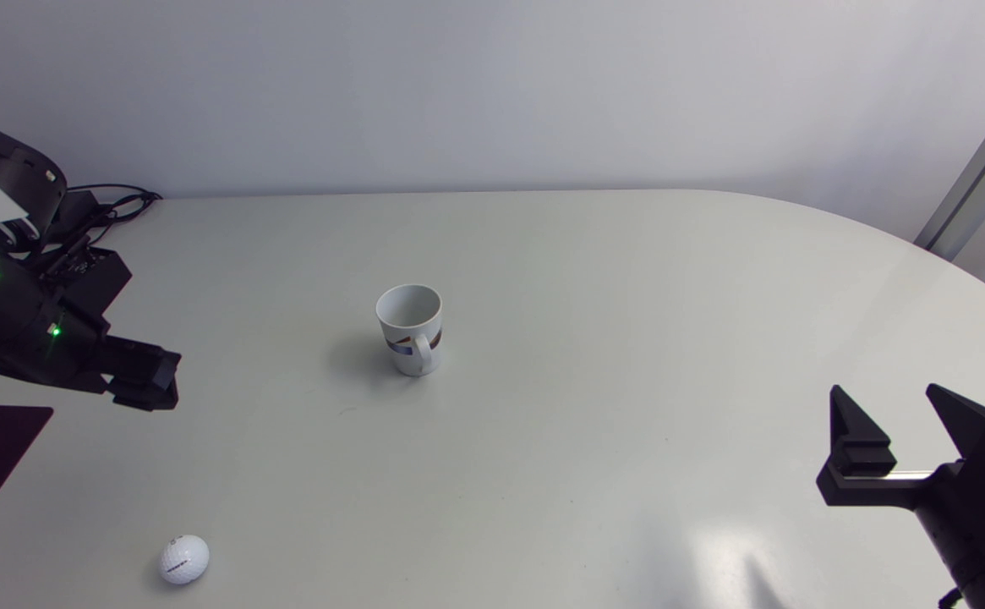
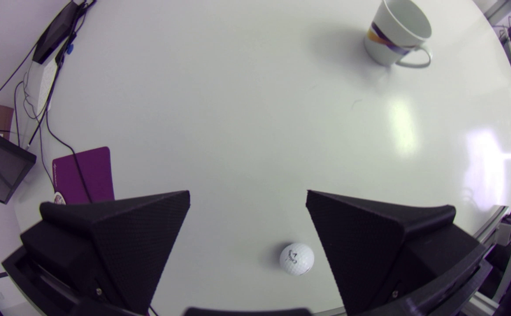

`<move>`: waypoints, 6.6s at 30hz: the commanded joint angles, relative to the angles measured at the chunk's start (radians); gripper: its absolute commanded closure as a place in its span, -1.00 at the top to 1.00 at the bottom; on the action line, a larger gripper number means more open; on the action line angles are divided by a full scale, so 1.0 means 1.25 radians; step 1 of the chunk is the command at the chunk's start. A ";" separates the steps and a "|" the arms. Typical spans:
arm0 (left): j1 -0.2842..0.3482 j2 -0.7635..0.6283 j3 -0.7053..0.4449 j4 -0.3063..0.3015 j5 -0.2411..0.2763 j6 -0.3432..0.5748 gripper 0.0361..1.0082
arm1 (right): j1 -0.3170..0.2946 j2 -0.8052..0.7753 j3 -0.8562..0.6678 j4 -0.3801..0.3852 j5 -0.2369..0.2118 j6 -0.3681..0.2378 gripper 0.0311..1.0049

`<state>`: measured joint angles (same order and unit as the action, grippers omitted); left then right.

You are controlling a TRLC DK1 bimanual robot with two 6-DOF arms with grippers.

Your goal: Pick up the white golf ball from the table and place it into the cup.

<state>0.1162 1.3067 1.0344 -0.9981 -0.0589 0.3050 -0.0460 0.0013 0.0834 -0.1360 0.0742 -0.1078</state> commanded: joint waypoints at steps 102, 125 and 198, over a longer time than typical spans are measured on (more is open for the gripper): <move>-0.078 -0.033 -0.394 0.111 0.048 0.390 0.93 | -0.001 -0.005 -0.025 -0.034 0.001 0.017 0.92; -0.093 -0.018 -0.405 0.130 0.036 0.370 0.86 | -0.001 -0.005 -0.025 -0.034 0.001 0.017 0.92; -0.090 -0.050 -0.132 0.137 0.085 0.156 -0.16 | -0.001 -0.005 -0.025 -0.034 0.001 0.017 0.92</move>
<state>0.0273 1.1954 0.8379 -0.8482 0.0319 0.5667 -0.0460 0.0013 0.0834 -0.1364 0.0742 -0.1078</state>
